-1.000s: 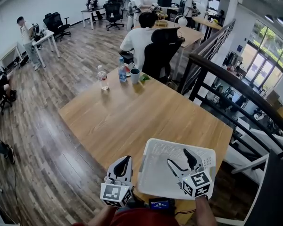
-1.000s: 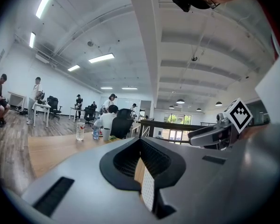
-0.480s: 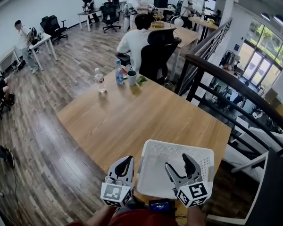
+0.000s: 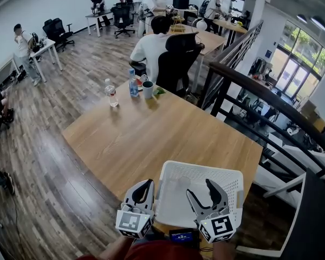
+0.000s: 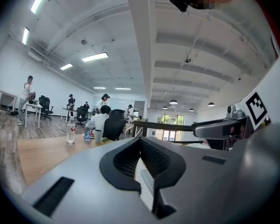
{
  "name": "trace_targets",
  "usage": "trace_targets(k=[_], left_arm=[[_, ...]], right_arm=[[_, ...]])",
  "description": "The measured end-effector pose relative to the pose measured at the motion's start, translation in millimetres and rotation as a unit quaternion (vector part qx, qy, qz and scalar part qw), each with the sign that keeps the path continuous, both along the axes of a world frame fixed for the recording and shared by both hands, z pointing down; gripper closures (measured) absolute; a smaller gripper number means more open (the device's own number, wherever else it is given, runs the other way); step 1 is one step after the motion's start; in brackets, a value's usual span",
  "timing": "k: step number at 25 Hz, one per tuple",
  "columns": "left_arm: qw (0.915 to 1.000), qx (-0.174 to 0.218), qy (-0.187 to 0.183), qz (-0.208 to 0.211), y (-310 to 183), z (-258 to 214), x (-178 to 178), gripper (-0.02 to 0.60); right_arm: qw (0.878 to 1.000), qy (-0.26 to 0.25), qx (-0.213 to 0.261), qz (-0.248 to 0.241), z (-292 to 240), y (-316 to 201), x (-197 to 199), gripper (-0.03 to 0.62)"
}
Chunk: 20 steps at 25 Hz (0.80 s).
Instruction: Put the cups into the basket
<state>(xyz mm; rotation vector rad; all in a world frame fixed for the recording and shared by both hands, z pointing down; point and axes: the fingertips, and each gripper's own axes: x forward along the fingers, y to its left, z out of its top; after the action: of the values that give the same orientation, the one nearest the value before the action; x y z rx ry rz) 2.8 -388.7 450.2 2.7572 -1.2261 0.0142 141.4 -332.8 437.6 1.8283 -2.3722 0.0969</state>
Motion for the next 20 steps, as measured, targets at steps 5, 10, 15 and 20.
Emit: trace_targets(k=[5,10,15,20], left_arm=[[1.0,-0.001,0.002,0.0,-1,0,1,0.574],[1.0,-0.002,0.0,-0.001,-1,2,0,0.575],[1.0,0.0,-0.001,-0.004,-2,1,-2,0.574],[1.0,-0.001,-0.001,-0.003,0,-1,-1,0.574]], right_arm=[[1.0,0.003,0.005,0.002,-3,1,0,0.359],[1.0,0.005,0.012,0.01,-5,3,2,0.465],[1.0,0.004,0.015,0.022,-7,3,5,0.527],[0.999,0.006,0.017,0.04,-8,4,10,0.566]])
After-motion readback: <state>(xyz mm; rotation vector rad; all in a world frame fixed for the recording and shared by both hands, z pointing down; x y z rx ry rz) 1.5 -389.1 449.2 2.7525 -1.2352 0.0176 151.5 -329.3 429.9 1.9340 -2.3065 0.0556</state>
